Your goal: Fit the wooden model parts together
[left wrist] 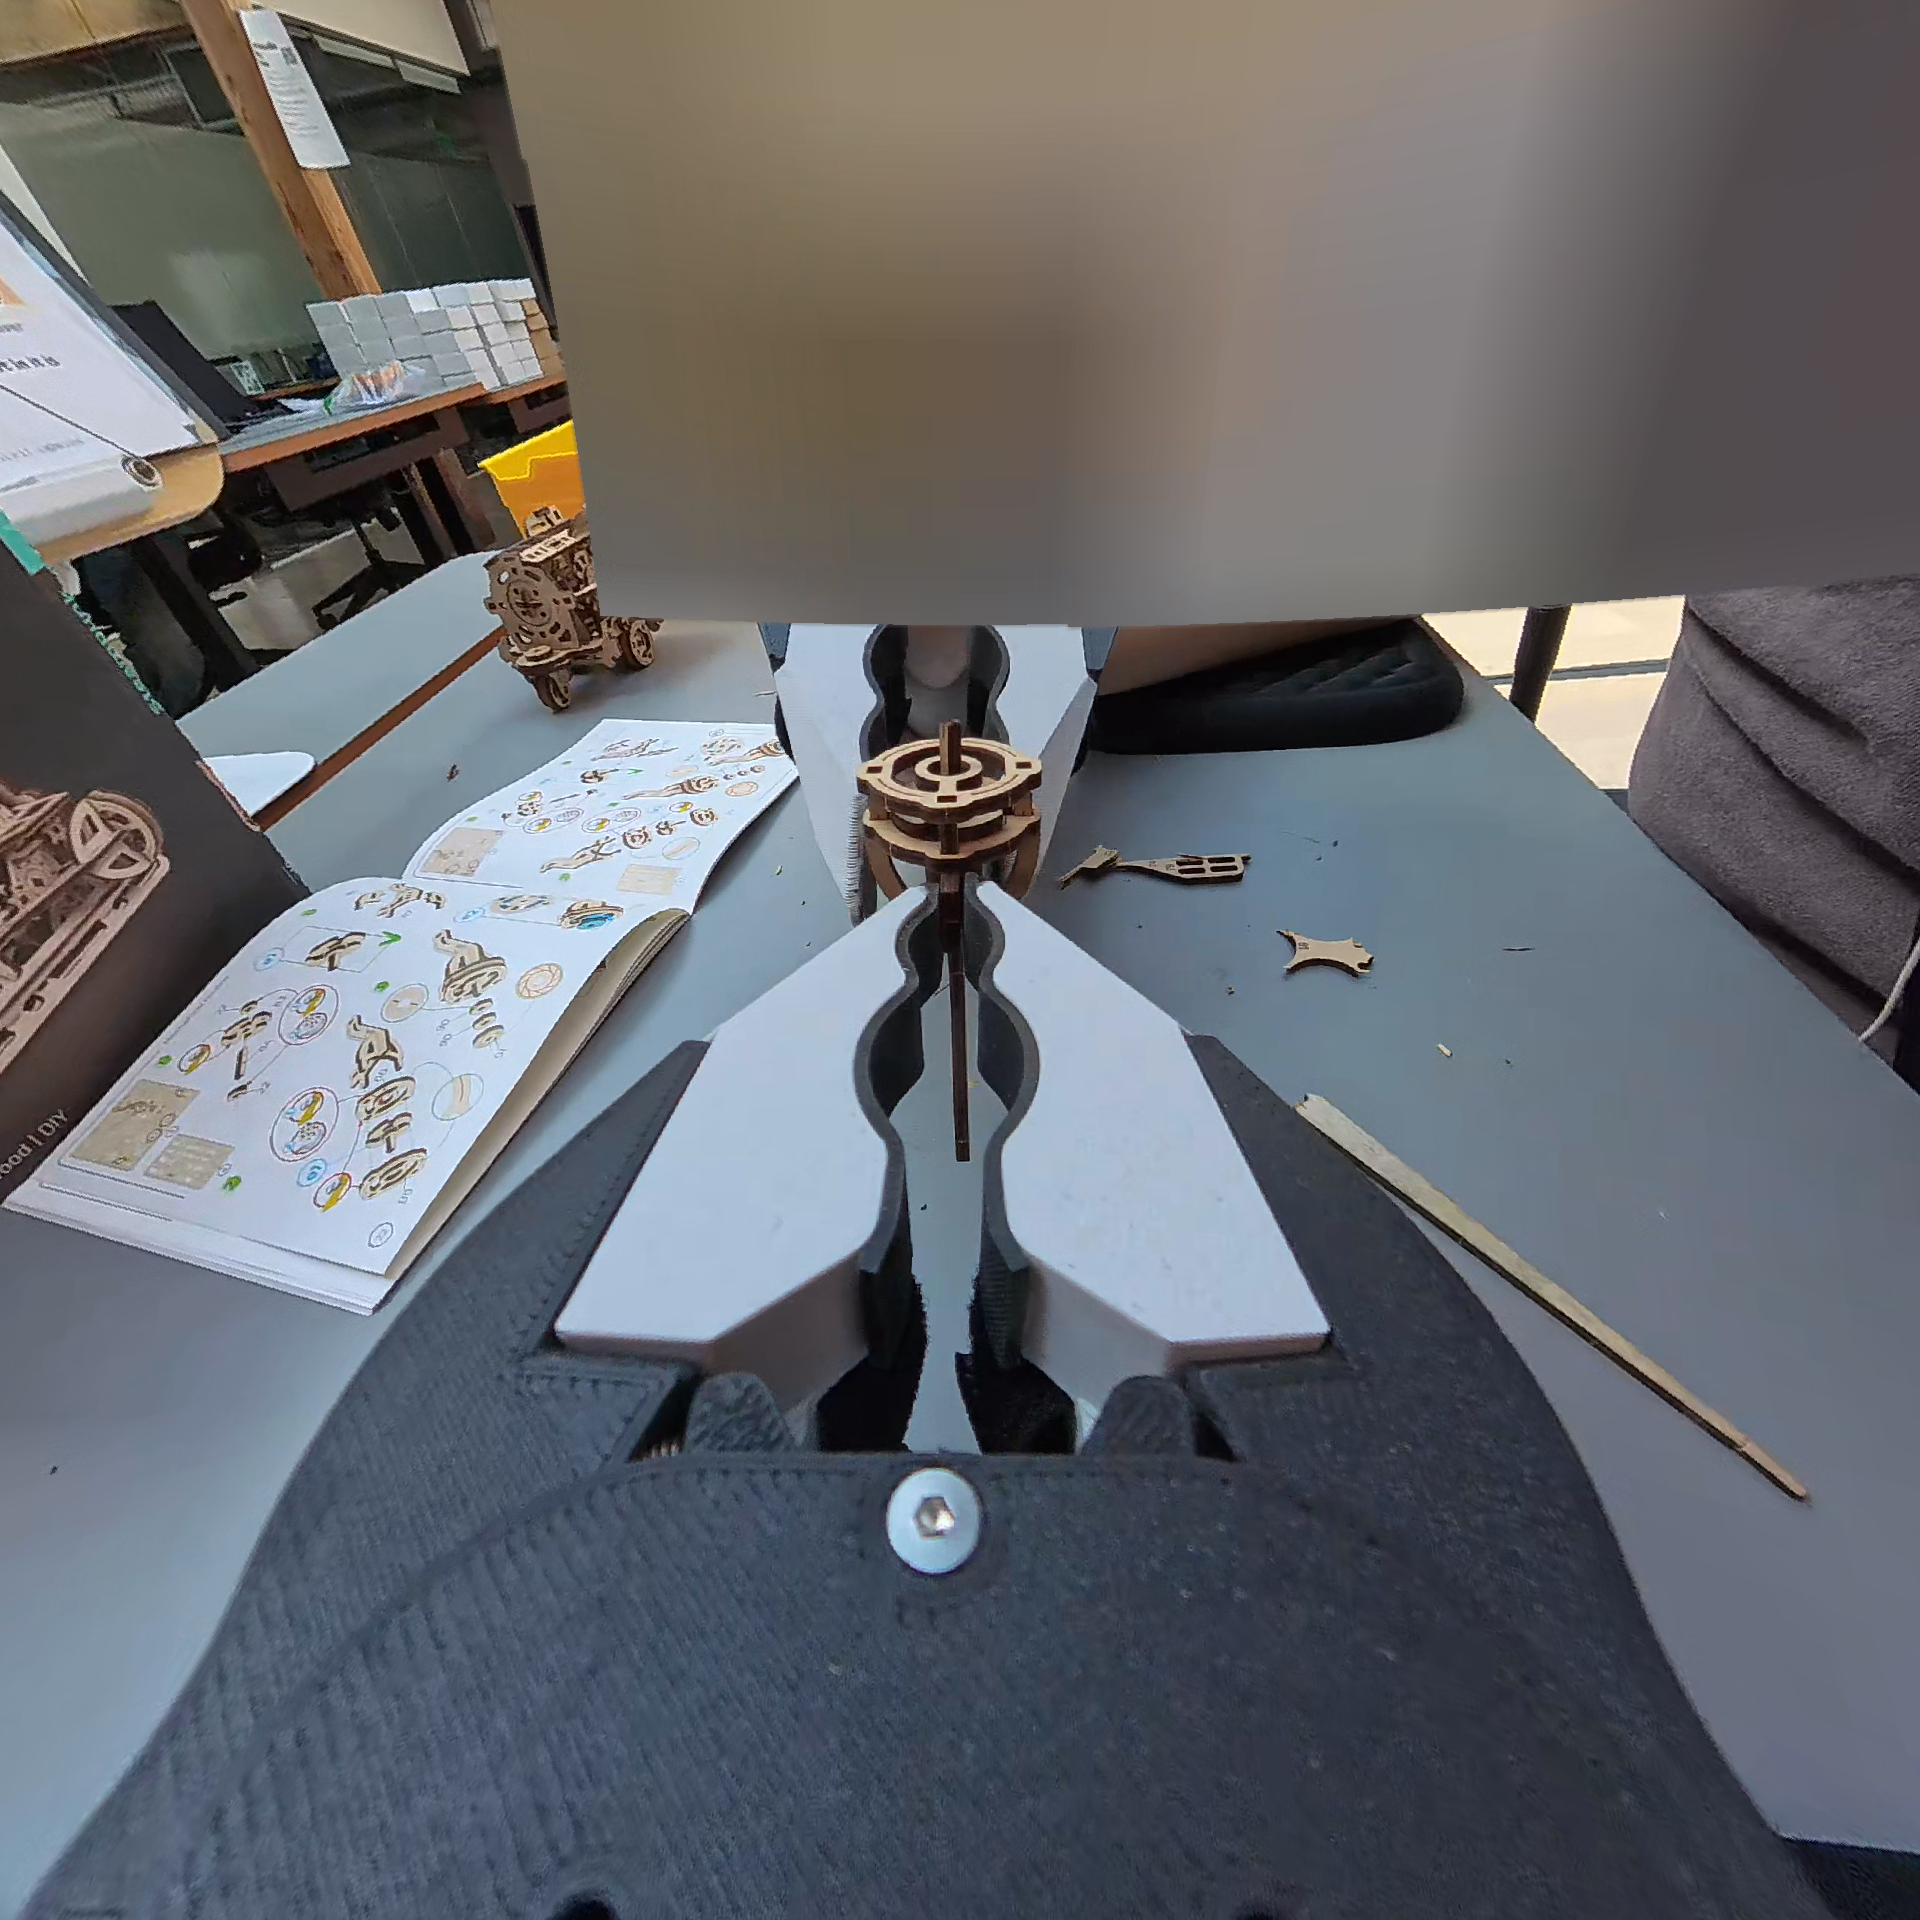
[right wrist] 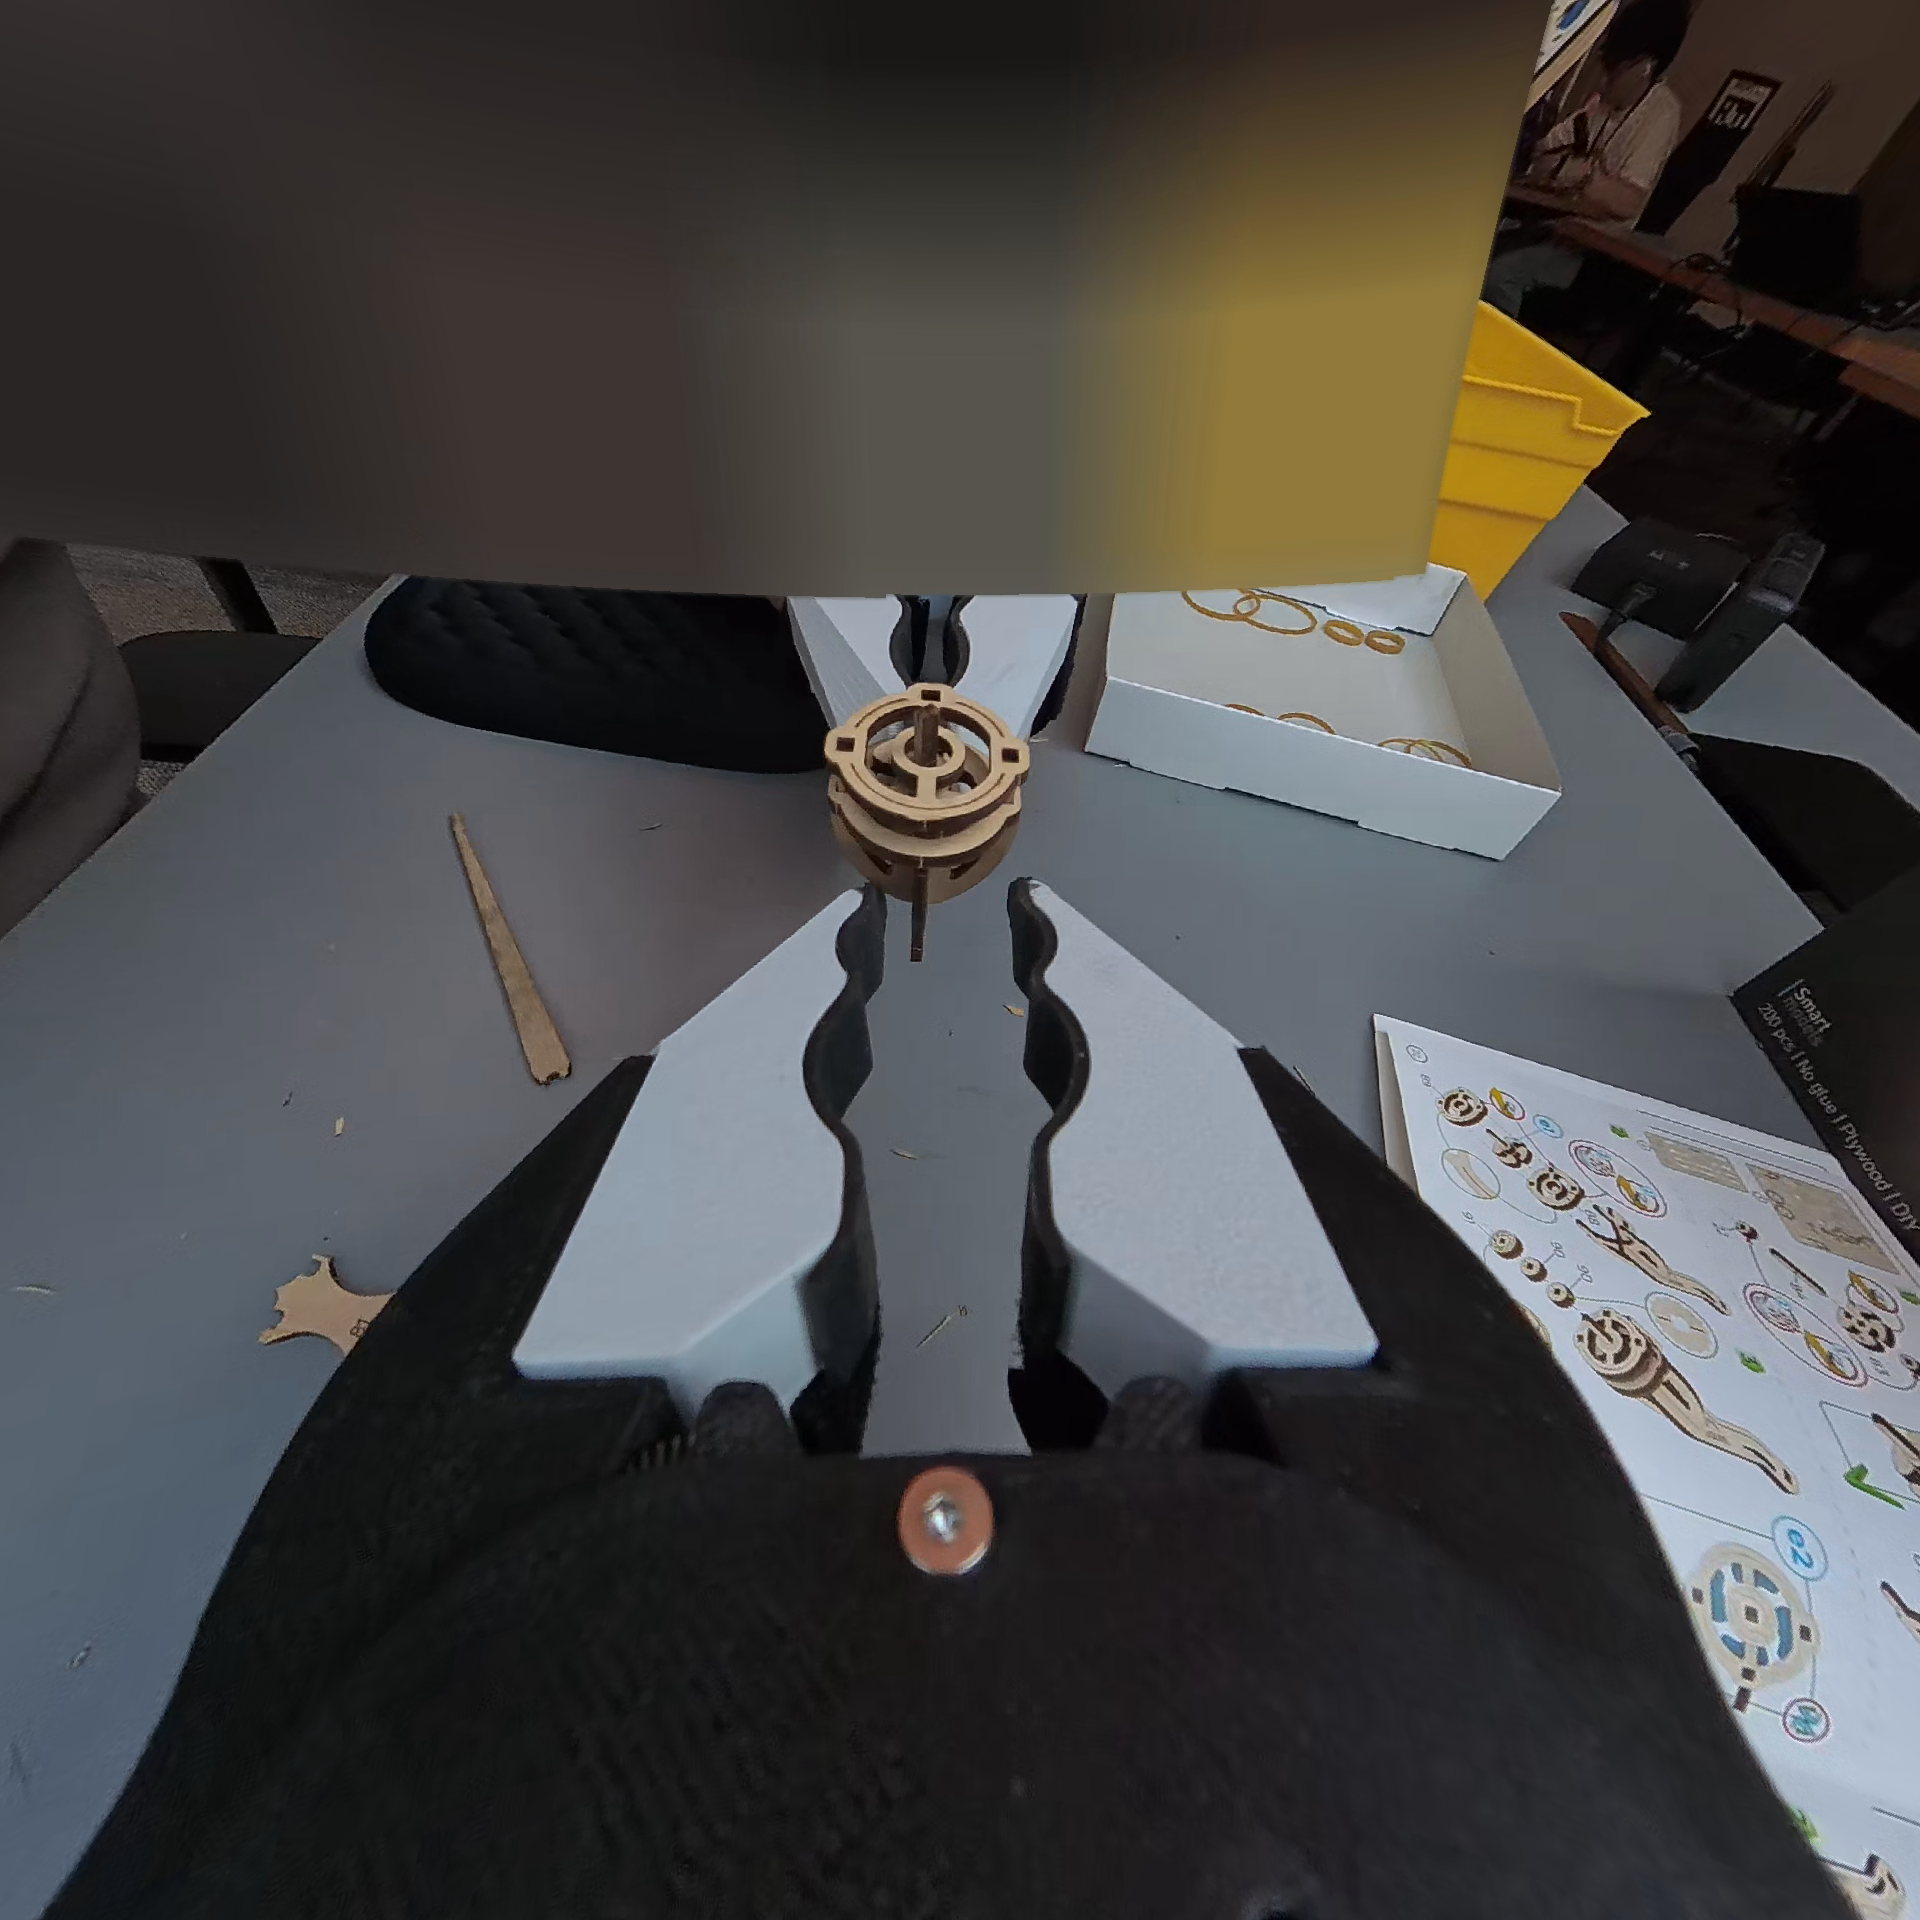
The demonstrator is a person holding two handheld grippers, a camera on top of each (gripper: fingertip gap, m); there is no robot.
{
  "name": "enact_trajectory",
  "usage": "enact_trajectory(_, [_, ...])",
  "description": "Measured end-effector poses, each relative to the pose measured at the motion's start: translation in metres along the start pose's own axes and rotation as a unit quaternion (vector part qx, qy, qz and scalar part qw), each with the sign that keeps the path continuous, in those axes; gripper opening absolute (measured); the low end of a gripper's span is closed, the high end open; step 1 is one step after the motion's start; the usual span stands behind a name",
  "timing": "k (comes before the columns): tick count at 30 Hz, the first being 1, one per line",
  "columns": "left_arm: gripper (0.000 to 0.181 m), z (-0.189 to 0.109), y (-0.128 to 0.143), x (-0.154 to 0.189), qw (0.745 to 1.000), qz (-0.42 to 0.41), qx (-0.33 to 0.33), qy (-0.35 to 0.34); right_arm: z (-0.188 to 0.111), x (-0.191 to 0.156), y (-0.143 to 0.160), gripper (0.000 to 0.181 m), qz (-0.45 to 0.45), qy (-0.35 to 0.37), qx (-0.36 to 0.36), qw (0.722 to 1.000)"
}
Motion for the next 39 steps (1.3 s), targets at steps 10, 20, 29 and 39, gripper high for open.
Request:
enact_trajectory(10, [0.001,-0.001,-0.004,0.002,0.999,-0.025,0.028,0.018,0.0,-0.005,-0.005,0.01,-0.018,-0.01,0.022,1.0])
enact_trajectory(20, [0.002,-0.003,-0.002,0.001,0.999,-0.028,0.021,0.019,0.0,-0.004,-0.003,0.007,0.011,-0.017,0.022,1.0])
enact_trajectory(29, [0.0,-0.003,0.003,-0.001,1.0,-0.027,-0.012,0.009,-0.001,-0.003,0.004,0.014,0.016,-0.035,-0.013,0.999])
enact_trajectory(39, [0.0,0.005,0.012,0.005,0.997,0.001,-0.073,0.002,-0.022,0.005,-0.026,0.051,0.085,-0.031,0.071,0.993])
Point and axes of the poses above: each gripper's, where its closed fingertips meet, z out along the fingers, y out of its underside, x = y × z across the jaws, the point moved 7 cm from there along -z, back along the fingers, and after that the axes turned 8 degrees about x, right-handed, at the moved point
